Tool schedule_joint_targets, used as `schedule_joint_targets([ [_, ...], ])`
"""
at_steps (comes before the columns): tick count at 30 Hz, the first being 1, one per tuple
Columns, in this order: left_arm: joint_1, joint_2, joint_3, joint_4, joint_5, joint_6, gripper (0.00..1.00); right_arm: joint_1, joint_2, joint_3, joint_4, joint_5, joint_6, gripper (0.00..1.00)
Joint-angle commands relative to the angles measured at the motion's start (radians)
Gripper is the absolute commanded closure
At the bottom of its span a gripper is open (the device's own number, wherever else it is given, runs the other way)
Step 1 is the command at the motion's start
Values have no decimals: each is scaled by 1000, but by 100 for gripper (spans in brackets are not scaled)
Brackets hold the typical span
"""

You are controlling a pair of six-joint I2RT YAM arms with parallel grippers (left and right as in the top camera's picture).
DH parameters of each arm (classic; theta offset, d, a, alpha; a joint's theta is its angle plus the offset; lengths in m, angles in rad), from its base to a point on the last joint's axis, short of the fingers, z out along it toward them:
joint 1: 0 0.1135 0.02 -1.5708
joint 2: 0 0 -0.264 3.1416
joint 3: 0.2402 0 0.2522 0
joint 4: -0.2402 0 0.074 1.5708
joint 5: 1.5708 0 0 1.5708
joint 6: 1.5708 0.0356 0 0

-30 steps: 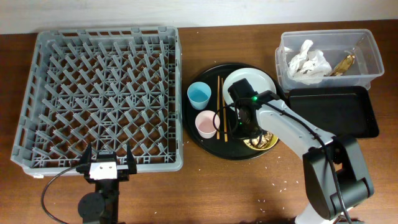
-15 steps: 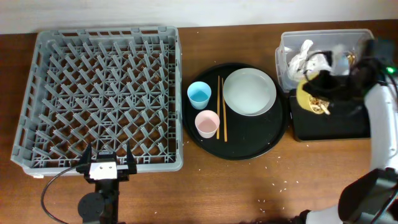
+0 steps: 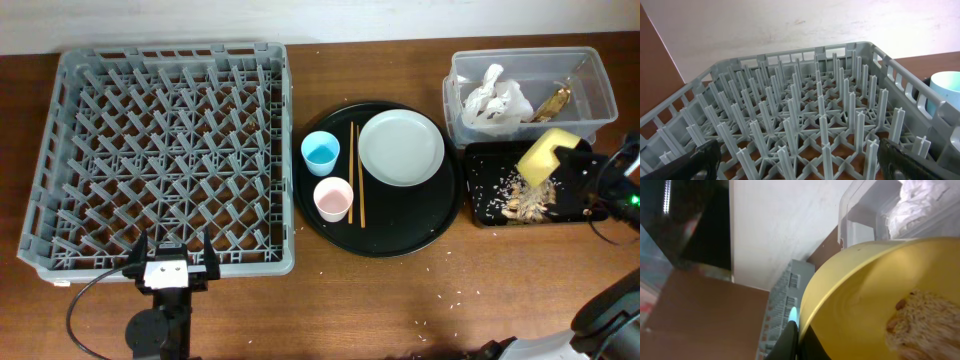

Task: Sort waste into correct bins and load items into the dishwasher rack
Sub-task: 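Grasp the yellow bowl with the right gripper and tip scraps onto black tray, then set the yellow bowl back on the round tray with the right gripper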

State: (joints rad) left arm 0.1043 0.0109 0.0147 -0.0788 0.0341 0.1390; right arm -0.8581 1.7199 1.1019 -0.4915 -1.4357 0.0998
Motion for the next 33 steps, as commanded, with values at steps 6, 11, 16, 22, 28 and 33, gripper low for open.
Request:
schedule_joint_targets([
  [6, 6, -4, -6, -1, 4, 16, 1, -34, 5, -4, 40, -50, 145, 96],
  [11, 6, -4, -6, -1, 4, 16, 1, -34, 5, -4, 43, -50, 145, 96],
  [16, 6, -4, -6, -1, 4, 16, 1, -34, 5, -4, 43, -50, 145, 96],
  [22, 6, -4, -6, -1, 4, 16, 1, -30, 5, -4, 9, -54, 141, 96],
  [28, 6, -4, -6, -1, 4, 16, 1, -12, 5, -4, 66, -116, 163, 96],
  [33, 6, -4, -6, -1, 4, 16, 1, -22, 5, -4, 27, -116, 160, 96],
])
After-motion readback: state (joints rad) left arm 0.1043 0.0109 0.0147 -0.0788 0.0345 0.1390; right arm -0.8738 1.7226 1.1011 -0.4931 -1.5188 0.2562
